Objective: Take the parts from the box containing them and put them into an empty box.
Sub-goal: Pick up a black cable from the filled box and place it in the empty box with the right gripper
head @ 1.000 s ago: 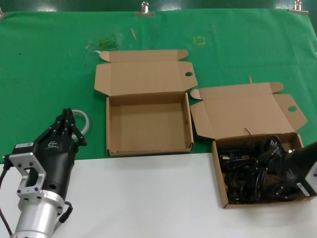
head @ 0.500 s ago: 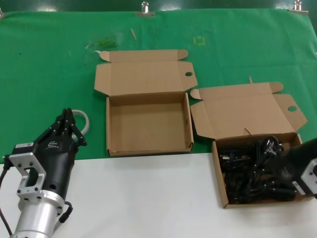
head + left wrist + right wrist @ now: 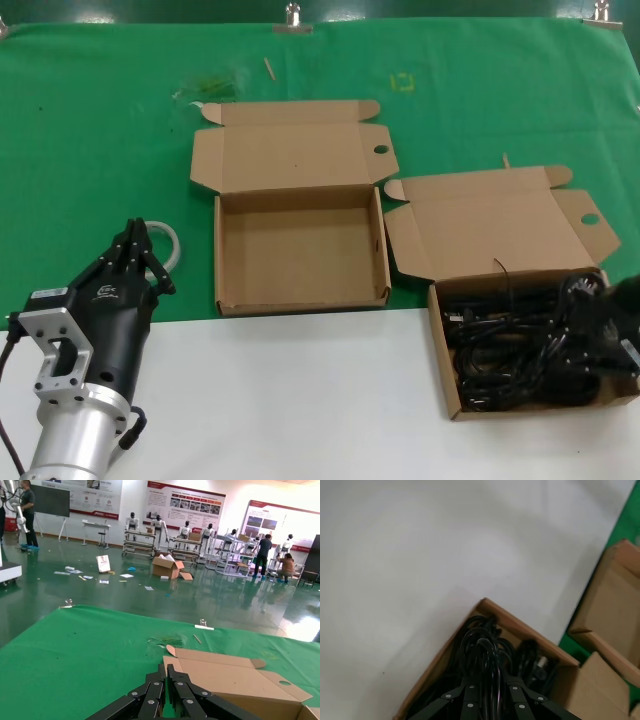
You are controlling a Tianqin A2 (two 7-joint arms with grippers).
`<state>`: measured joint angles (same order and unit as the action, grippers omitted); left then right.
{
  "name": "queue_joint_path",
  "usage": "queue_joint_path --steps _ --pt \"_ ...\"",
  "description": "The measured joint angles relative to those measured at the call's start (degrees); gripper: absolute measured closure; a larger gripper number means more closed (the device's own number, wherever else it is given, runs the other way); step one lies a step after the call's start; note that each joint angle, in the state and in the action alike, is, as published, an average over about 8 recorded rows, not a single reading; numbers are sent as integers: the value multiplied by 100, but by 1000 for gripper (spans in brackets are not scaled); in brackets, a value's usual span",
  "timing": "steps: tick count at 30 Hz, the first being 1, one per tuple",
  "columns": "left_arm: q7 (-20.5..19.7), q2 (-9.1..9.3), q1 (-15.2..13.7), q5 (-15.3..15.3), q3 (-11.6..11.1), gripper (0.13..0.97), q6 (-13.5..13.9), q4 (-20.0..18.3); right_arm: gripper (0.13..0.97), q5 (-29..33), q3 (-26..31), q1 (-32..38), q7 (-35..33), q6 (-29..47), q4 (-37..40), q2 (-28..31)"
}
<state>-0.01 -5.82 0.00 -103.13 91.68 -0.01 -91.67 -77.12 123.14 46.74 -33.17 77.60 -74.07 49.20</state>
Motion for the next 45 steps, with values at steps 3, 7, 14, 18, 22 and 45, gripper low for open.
queue_joint_path --steps 3,7,14,18,22,45 --pt "0 0 0 0 0 941 0 0 896 -36 -45 80 212 65 -95 -11" --pt "-2 0 0 0 0 941 0 0 896 -131 -118 173 530 39 -162 -154" --pt "-4 0 0 2 0 941 0 0 896 -248 -180 320 1271 -183 -160 -626" --pt "-3 0 0 3 0 941 0 0 896 -234 -138 410 1541 -303 -98 -889" --pt "-3 0 0 2 0 941 0 0 896 -169 -59 501 1669 -450 18 -1155" --pt "-1 0 0 2 0 941 0 0 896 365 490 1251 1731 -1424 1815 -2921"
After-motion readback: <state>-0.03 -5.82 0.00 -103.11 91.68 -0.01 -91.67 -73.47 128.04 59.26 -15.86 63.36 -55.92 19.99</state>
